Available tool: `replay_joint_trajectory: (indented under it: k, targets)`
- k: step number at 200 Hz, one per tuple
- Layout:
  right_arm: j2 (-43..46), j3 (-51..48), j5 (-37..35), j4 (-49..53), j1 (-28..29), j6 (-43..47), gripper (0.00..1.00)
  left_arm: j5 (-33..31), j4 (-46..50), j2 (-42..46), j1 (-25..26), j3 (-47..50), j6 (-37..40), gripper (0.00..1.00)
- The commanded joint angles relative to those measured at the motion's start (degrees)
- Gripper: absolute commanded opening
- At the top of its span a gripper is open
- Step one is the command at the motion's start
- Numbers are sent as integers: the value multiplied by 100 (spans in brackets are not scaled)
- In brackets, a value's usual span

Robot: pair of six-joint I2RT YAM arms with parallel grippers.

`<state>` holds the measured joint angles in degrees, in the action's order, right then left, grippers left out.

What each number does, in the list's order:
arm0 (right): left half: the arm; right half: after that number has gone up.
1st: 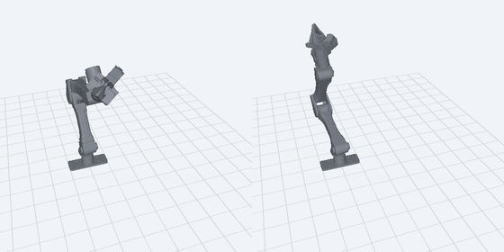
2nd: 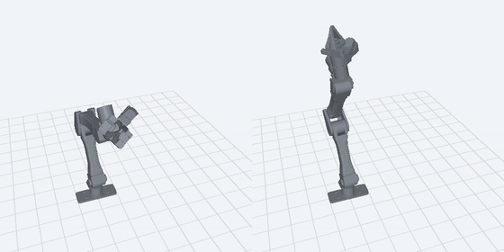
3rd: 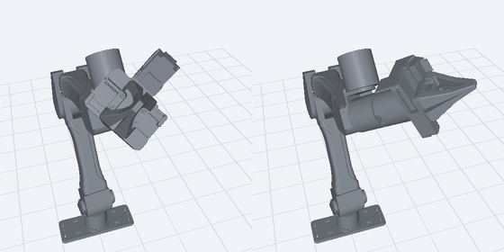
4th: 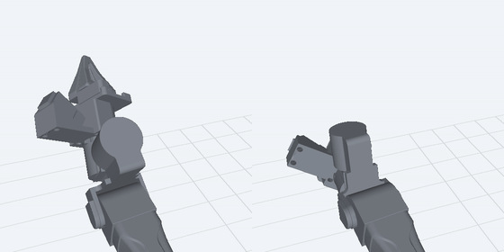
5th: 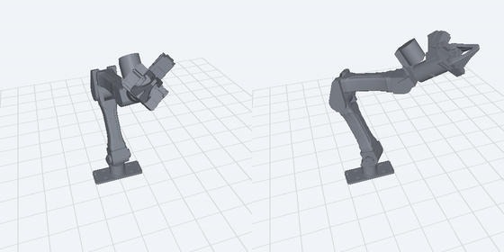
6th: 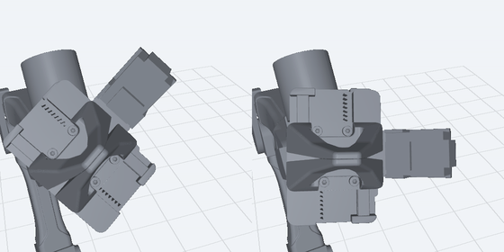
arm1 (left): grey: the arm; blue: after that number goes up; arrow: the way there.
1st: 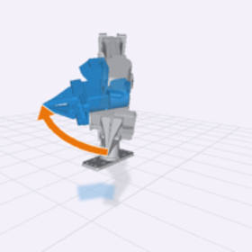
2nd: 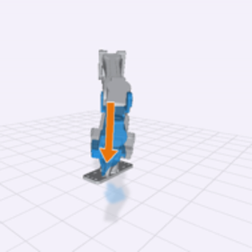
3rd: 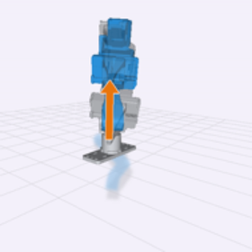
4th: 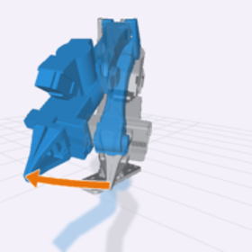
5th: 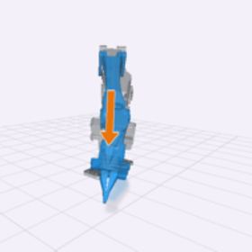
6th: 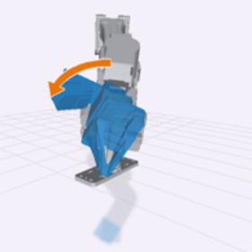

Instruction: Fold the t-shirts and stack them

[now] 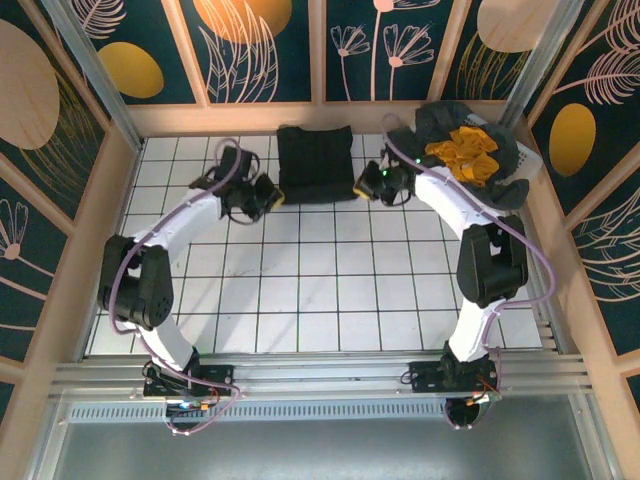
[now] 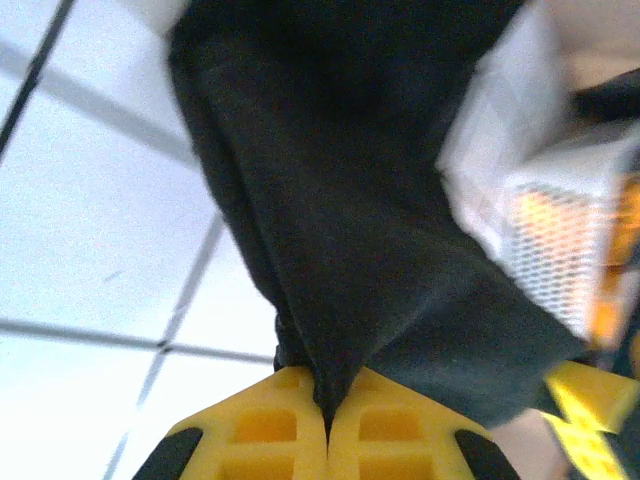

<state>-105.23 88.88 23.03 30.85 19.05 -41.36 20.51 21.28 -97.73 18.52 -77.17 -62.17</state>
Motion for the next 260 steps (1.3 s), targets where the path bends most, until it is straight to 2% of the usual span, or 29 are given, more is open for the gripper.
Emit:
replay_joint_trajectory:
  k: [1, 24, 85, 108, 128, 157, 181, 201, 230, 260]
  targets:
    - [-33, 318, 104, 553, -139, 133, 0, 56, 515, 228, -68, -288, -104, 0]
    - [85, -210, 736, 547, -65, 161, 0, 337, 606, 466, -46, 383, -93, 0]
    - [1389, -2896, 1439, 626, 509, 539, 0, 1046, 886, 1572, 233, 2919, 335, 0]
    - [1915, -3467, 1713, 807, 861, 459, 0, 1282, 1057, 1999, 400, 3396, 304, 0]
    - [2353, -3626, 1799, 949, 1012, 162, 0, 1360, 1355, 2369, 433, 3424, 230, 0]
    - [2565, -3099, 1481, 1290, 925, -173, 0, 1043, 1758, 2542, 433, 2663, 185, 0]
    - [2271, -2239, 1122, 1672, 665, -318, 0, 408, 2120, 2323, 402, 1555, 186, 0]
    - [1704, -1384, 982, 1959, 346, -427, 0, 173, 2251, 1976, 315, 848, 213, 0]
    - [804, -282, 993, 1699, 0, -511, 0, 120, 2184, 1104, 50, -161, 456, 0]
    - [-433, 969, 895, 1467, -229, -573, 0, 180, 1598, 69, -163, -1075, 476, 0]
